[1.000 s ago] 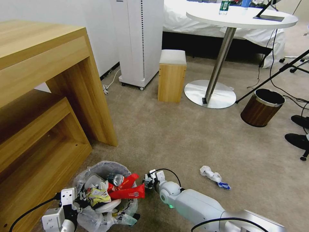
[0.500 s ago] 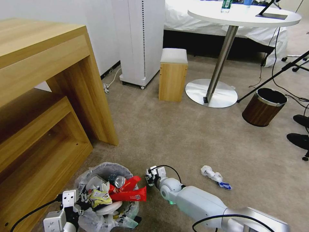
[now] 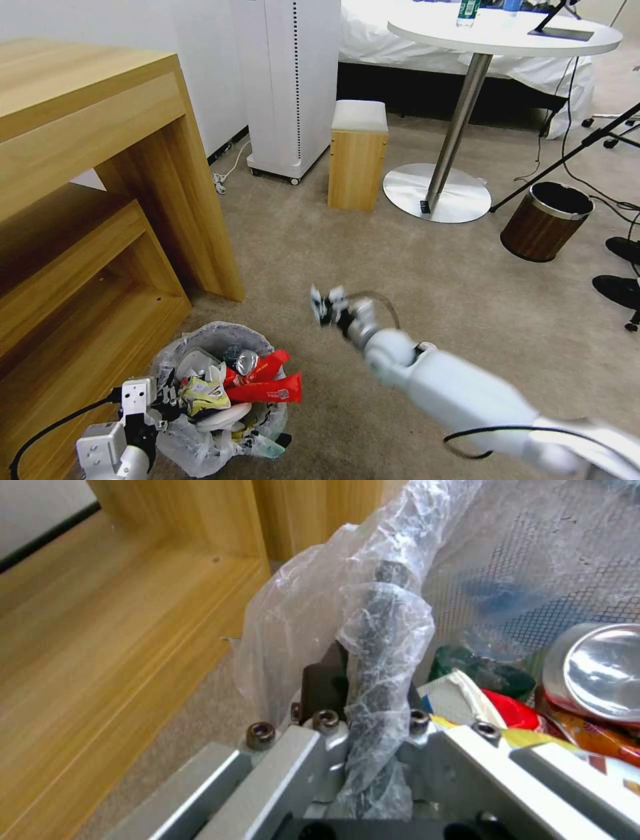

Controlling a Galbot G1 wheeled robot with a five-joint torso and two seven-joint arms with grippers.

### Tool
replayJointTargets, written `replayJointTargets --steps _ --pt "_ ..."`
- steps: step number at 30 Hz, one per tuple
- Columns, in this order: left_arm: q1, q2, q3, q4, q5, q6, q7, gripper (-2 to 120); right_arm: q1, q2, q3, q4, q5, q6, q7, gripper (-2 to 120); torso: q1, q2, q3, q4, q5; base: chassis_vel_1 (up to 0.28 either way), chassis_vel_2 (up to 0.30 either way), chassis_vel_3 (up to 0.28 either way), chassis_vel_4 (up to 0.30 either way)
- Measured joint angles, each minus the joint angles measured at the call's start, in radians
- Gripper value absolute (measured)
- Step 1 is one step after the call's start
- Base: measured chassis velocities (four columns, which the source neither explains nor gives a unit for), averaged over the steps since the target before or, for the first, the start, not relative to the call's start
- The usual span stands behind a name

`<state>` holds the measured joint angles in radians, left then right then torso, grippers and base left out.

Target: Pick up the trash bin and place the garbage on the floor into it.

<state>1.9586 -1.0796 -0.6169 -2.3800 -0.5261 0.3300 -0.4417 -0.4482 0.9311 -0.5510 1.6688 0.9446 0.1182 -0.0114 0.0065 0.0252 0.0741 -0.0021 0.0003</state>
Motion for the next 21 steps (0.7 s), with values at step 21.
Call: replayJointTargets --steps 21 --pt "-0.005 -0.034 0.021 0.031 0.049 -0.001 0.000 0 0.169 0.065 -0.471 0.205 0.222 -0.031 0.006 0 0.000 0.000 0.000 0.0000 -0.0002 0.000 0.000 0.000 0.000"
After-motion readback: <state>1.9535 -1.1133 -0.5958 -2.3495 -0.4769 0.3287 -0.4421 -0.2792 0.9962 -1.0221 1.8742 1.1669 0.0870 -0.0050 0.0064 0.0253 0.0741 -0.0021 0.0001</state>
